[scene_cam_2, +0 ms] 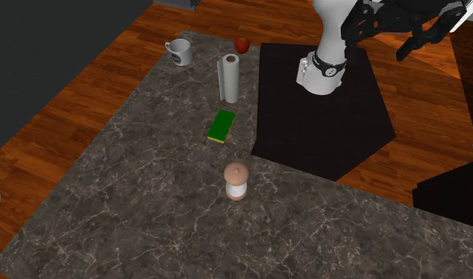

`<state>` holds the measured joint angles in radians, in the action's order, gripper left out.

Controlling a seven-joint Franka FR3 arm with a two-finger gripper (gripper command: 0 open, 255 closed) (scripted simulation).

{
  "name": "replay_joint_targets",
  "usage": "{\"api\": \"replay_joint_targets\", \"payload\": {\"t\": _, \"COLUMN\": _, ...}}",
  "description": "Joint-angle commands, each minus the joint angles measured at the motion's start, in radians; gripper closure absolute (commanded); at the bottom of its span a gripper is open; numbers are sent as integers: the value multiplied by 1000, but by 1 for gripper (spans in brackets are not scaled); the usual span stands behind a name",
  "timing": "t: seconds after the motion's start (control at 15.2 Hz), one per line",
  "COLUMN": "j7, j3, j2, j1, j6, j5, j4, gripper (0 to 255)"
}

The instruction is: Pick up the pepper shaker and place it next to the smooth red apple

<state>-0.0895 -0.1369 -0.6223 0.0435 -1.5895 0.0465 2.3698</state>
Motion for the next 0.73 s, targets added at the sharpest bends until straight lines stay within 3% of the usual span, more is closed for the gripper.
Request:
{"api": "replay_joint_targets", "payload": {"t": 0.0, "j7": -20, "j3": -23, "j2": 50, "j1": 9, "j6": -52, "j5": 16, "j4": 1, "gripper": 0}}
{"api": "replay_joint_targets", "payload": {"t": 0.66, "j7": -120, "j3": -132, "j2": 367, "j1": 47, "j6": -297, "j5": 47, "j4": -67, "gripper": 0}}
